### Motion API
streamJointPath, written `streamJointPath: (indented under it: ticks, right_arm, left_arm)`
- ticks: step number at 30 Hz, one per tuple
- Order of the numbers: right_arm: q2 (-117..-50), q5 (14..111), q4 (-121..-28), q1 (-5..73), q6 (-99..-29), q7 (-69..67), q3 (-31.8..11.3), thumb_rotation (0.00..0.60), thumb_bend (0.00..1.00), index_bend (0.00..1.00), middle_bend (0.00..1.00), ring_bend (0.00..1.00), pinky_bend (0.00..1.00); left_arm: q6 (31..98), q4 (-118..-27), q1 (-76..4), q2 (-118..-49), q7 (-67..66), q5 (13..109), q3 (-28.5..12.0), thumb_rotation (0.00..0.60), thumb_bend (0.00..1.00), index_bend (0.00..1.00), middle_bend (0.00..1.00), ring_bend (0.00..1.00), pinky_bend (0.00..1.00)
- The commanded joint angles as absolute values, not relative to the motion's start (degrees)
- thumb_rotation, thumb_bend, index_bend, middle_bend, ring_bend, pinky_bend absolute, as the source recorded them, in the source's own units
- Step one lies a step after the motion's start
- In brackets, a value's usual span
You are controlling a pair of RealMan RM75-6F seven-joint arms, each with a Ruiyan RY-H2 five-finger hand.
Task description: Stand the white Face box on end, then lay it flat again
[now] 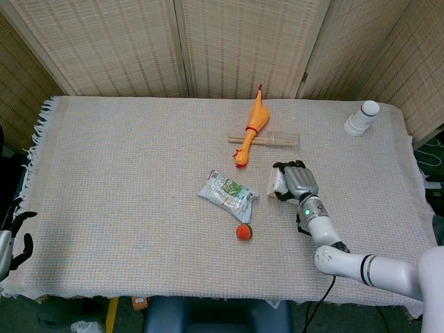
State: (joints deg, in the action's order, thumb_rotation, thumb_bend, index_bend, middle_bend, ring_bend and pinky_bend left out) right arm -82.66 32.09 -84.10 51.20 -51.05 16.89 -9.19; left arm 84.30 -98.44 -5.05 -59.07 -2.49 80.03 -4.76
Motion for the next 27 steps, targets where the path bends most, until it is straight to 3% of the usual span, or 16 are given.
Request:
streamJointPath:
  ticks: [1,6,9,22,27]
  right_arm:
    - [-85.39,63.76,-80.01,37.26,-57.88,-22.89,-14.04,0.600,0.30,0.26,0.41,0.33,0.00]
    - [-89.24,78.65,-66.93,34.11,-64.18,-49.43,-11.98,0.600,0.30,0.26,0.41,0.32,0.00]
    - [-92.17,82.76,-58.97,33.52,-66.77,-59.43,-10.25,0.600,0.30,0.26,0.41,0.32,0.00]
    - [-103.60,88.63,-30.05,32.44,-65.24,-93.89,-3.28,0.600,0.30,0.27,0.41,0.32,0.00]
    - [-106.83,90.08,-22.19,32.88,-65.52,-100.71,-1.77,0.600,0.30,0.27,0.41,0.32,0.00]
  left_arm:
    - [84.22,-98.47,-5.11,-59.11,-2.63,80.09,-4.73,0.600,0.62,0.27,0.00,0.00,0.08]
    - [84.32,-98.61,-5.10,-59.21,-2.91,80.18,-4.70,0.600,0.62,0.27,0.00,0.00,0.08]
    - [84.33,-98.63,-5.10,-59.30,-3.05,80.06,-4.75,0.600,0.62,0.27,0.00,0.00,0.08]
    - [84.07,-98.02,-5.17,-59.56,-3.12,79.11,-5.10,0.600,0.62,0.27,0.00,0.00,0.08]
    - [83.94,-97.68,-5.29,-59.81,-3.49,78.66,-5.30,0.600,0.62,0.27,0.00,0.00,0.08]
